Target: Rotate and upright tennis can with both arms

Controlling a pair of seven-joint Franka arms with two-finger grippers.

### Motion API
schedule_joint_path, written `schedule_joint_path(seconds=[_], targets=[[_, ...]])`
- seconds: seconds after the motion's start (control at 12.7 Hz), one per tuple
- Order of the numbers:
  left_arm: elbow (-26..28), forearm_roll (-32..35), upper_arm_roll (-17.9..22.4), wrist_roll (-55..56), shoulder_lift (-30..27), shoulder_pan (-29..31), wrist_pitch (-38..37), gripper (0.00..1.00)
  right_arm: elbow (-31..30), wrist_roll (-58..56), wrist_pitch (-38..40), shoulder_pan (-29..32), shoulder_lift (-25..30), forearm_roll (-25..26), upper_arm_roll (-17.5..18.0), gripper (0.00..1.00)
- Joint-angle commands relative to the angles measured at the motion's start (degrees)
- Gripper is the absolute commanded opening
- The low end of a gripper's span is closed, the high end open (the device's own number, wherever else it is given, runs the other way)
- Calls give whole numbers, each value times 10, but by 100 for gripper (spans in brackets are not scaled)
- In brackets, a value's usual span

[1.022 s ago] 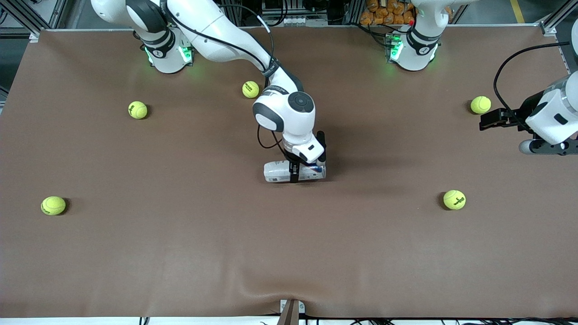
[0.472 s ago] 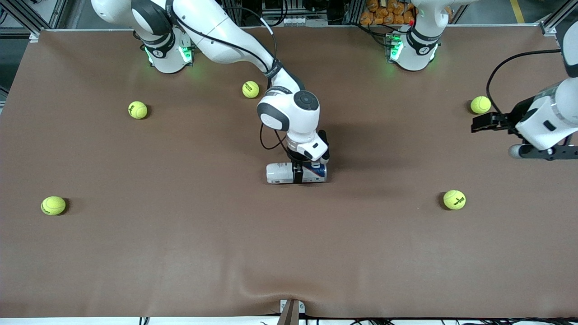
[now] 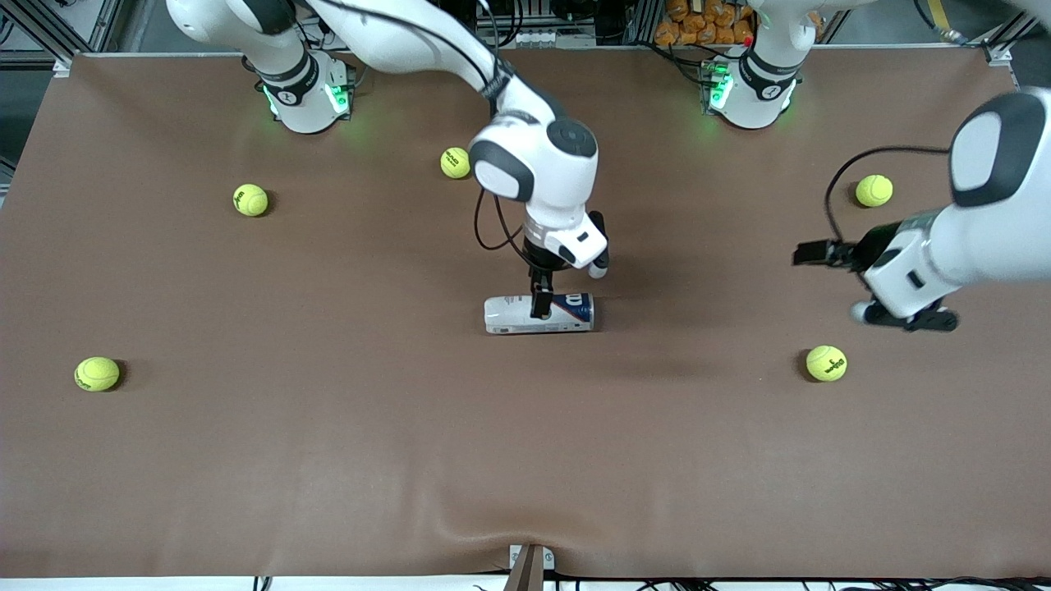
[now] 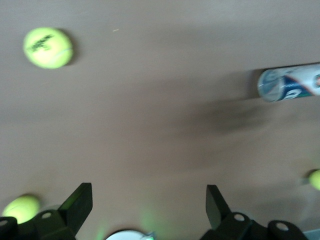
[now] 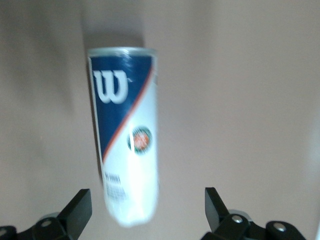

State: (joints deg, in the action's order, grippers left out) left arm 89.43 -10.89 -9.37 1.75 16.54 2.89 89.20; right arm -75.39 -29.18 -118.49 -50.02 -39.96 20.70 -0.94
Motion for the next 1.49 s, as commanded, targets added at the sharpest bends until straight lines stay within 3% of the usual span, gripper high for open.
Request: schedule_joint_path(seconds=[0.0,0.24,0.39,0.63,0.79,1.02,1.42], targets=[[-2,-66,-2,40,36,-22,53,100,-19,4,22,63,58,-19,0,100],[22,-132,-2,107,79,-82,161,100,-19,67,22,170,82,-20,0,100],[87,-180,-3,116,86,-114,278,100,-19,132,20,233,94,-20,0,100],[167,-318,-21,106,97,-145,416,100,-22,143,23,311,119,-48,1,100],[168,-419,-23,73,123,-148,421,100,-37,144,40,352,145,-65,0,100],[188,-582,-23,-79,160,-146,420,100,-44,169,64,398,164,-74,0,100],[190,-700,-24,-192,210,-139,396,100,-44,292,176,410,179,-117,1,100]])
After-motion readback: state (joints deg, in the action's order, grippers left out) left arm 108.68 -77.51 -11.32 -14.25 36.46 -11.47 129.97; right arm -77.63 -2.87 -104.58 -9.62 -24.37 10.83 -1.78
